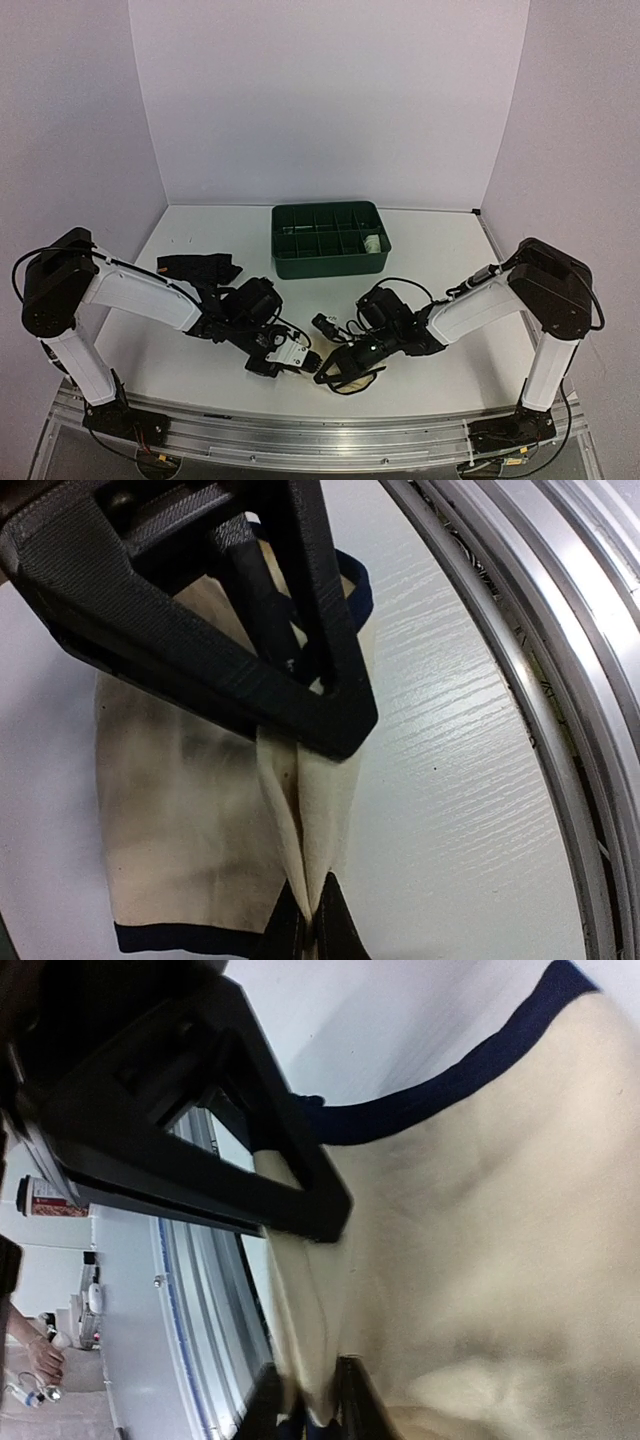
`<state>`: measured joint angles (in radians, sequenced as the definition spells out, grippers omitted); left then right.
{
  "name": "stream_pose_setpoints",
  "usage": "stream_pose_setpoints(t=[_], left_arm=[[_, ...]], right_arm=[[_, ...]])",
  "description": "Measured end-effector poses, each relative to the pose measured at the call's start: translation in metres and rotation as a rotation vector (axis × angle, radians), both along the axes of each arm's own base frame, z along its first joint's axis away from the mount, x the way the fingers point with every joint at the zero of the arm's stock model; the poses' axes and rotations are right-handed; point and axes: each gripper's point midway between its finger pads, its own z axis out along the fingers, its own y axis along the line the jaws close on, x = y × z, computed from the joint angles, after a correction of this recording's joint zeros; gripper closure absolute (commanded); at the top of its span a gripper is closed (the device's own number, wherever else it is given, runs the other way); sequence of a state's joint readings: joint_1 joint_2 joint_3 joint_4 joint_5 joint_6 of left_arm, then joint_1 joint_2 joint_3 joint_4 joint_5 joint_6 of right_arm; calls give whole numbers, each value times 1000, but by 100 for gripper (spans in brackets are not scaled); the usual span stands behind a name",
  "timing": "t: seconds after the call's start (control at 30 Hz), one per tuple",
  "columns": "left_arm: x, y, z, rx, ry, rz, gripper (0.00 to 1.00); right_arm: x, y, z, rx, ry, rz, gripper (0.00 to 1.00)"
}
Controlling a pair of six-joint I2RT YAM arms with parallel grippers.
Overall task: Roll the underwear
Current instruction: Fold the underwear at the center of the board.
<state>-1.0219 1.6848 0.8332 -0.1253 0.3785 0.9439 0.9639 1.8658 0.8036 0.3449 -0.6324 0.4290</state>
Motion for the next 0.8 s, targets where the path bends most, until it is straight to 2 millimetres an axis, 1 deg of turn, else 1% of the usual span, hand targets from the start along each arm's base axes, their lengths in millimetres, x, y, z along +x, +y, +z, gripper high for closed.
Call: stream_pose_setpoints(t=[0.03, 0.1, 0.17, 0.2, 0.27, 0.37, 0.4, 0.43, 0.5, 0.53, 0.6, 0.7, 0.8], left_arm=[[0, -1, 2, 2, 9, 0, 100], [-1, -3, 7, 5, 33, 4, 100], [-3, -4, 12, 8, 69, 10, 100], [-4, -5, 15, 10, 86, 12, 100], [-8, -6, 19, 14, 124, 11, 100], [-16, -4, 20, 32, 183, 11, 100], [-18, -3, 19, 39, 199, 11, 100], [-20, -1, 18, 49, 215, 10, 100], [-23, 1, 16, 67, 243, 12, 100], [-25, 1, 15, 77, 256, 15, 100], [-26, 0, 14, 91, 277, 17, 100], [-27, -3, 17, 100, 309, 17, 100], [-28, -6, 22, 100, 347, 24, 100]], right_arm=[[2, -1, 0, -4, 2, -7, 55], [6, -5, 1, -19, 8, -28, 50], [10, -9, 10, -24, 0, -46, 49], [13, -11, 20, -15, -15, -58, 49], [19, -13, 43, 13, -51, -84, 49], [25, -14, 71, 58, -91, -118, 51], [26, -14, 77, 68, -97, -124, 54], [28, -14, 79, 70, -97, -132, 60], [30, -14, 76, 55, -88, -149, 80], [31, -15, 69, 38, -80, -158, 88], [38, -16, 52, -18, -62, -201, 99], [51, -22, 19, -124, -49, -283, 100], [58, -28, -9, -212, -29, -337, 100]])
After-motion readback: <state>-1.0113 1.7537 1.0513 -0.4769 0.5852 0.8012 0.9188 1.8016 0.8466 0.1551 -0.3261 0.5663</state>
